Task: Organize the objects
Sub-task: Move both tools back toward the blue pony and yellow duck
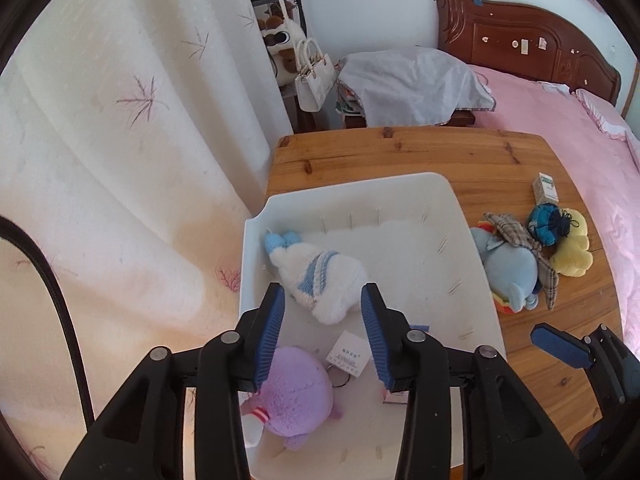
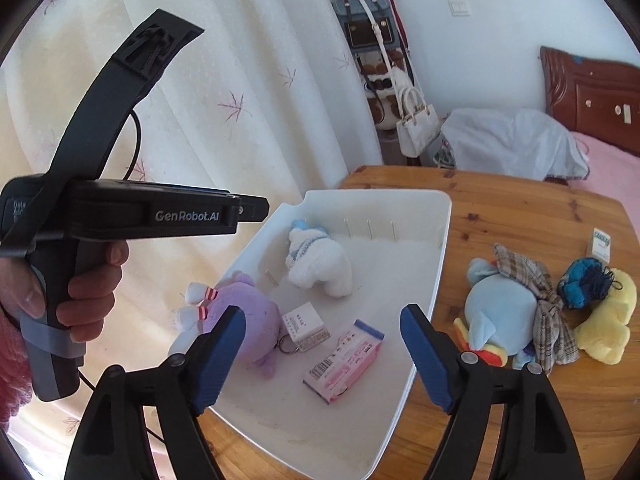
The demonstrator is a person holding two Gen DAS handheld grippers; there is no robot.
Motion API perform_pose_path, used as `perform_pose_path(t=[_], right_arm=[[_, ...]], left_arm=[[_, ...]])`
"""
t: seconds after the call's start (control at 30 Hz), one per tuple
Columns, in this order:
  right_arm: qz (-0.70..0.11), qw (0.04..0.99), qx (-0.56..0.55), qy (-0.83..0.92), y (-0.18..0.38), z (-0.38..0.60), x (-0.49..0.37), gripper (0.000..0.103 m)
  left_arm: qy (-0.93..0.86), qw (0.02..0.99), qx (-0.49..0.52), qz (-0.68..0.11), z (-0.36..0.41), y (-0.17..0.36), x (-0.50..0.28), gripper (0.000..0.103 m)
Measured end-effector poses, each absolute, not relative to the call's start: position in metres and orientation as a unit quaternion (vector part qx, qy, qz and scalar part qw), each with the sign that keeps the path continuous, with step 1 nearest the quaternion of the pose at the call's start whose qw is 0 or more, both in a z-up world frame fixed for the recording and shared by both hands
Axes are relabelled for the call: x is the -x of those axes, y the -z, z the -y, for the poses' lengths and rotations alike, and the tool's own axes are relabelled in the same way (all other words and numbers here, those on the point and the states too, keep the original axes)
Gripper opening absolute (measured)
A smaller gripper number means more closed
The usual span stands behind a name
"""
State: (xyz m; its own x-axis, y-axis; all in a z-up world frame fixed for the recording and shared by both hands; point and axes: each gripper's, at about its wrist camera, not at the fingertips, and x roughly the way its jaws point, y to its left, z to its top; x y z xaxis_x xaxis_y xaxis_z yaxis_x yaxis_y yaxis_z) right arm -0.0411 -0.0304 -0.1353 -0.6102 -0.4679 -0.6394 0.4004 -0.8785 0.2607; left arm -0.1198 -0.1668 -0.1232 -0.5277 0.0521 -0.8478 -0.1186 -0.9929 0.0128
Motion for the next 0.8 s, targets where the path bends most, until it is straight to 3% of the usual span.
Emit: perform_pose_path(t=[0.43, 0.8], right_arm=[[0.067, 0.160, -0.327, 0.929, 0.120, -0.010, 0.037, 0.082], [0.091, 0.126, -0.283, 0.947, 0.118, -0.057, 0.037, 0.085]], left_arm=[[-0.895, 0.087, 0.437, -0.040, 0.123, 0.079, 0.149, 0.069], [-0.878, 0.128, 0.453, -0.082, 0.059, 0.078, 0.168, 0.070]])
